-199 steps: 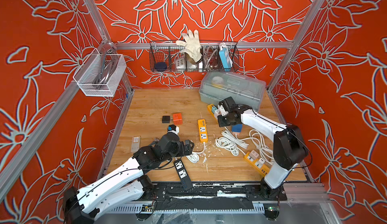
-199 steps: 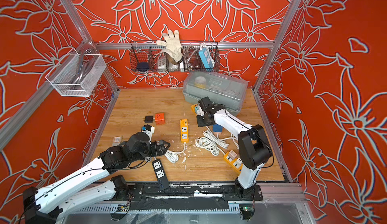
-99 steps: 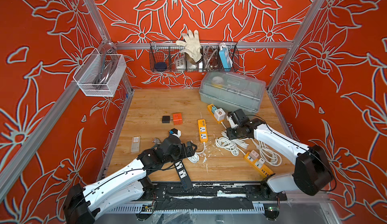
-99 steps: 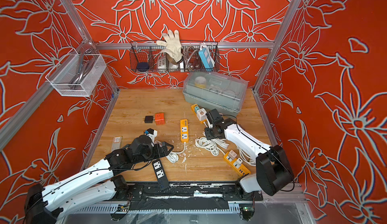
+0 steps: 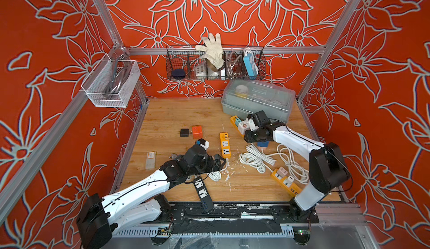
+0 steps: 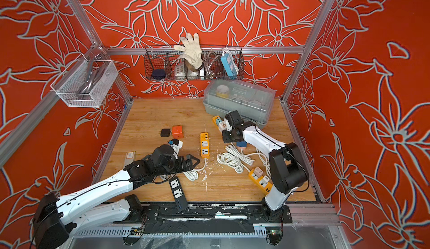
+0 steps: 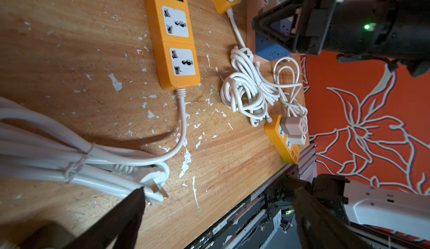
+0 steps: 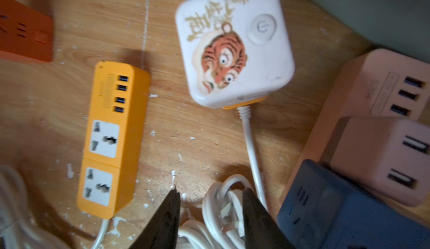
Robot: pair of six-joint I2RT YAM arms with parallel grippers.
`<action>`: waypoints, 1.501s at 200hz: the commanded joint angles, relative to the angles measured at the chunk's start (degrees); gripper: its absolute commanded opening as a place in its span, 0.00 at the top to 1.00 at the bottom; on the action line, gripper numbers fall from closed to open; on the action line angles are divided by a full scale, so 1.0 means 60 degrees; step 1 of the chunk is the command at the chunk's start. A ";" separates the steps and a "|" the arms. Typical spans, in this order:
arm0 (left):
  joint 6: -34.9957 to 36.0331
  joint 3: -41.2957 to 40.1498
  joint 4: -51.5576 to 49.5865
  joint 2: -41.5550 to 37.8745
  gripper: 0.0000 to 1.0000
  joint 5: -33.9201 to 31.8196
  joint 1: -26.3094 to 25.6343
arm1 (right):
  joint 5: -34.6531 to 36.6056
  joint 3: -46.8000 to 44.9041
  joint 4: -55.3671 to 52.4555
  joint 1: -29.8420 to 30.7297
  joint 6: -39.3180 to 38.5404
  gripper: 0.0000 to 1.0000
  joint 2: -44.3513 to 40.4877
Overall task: Pull the plug off the socket
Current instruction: Pick up the socket from the center of the board.
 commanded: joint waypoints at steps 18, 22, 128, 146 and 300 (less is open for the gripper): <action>0.0523 -0.0019 -0.0663 -0.0744 0.02 -0.0320 0.0236 | 0.1387 0.0752 -0.0977 -0.0078 -0.0226 0.53 0.1089; 0.0525 -0.0046 -0.0698 -0.0816 0.02 -0.0335 0.0261 | 0.1471 0.0813 -0.1003 -0.0076 -0.0241 0.53 0.1164; 0.0598 -0.0325 -0.1237 -0.1751 0.02 -0.0482 0.0628 | 0.0836 0.1687 -0.0163 -0.0210 -0.1488 0.11 0.0365; 0.0598 -0.0327 -0.1259 -0.1769 0.02 -0.0486 0.0671 | 0.1292 0.2099 -0.0352 -0.0207 -0.1652 0.09 0.0794; 0.0818 -0.0267 -0.2251 -0.2560 0.02 -0.0746 0.0940 | -0.0169 0.2143 0.2293 -0.0213 -0.2086 0.32 0.2502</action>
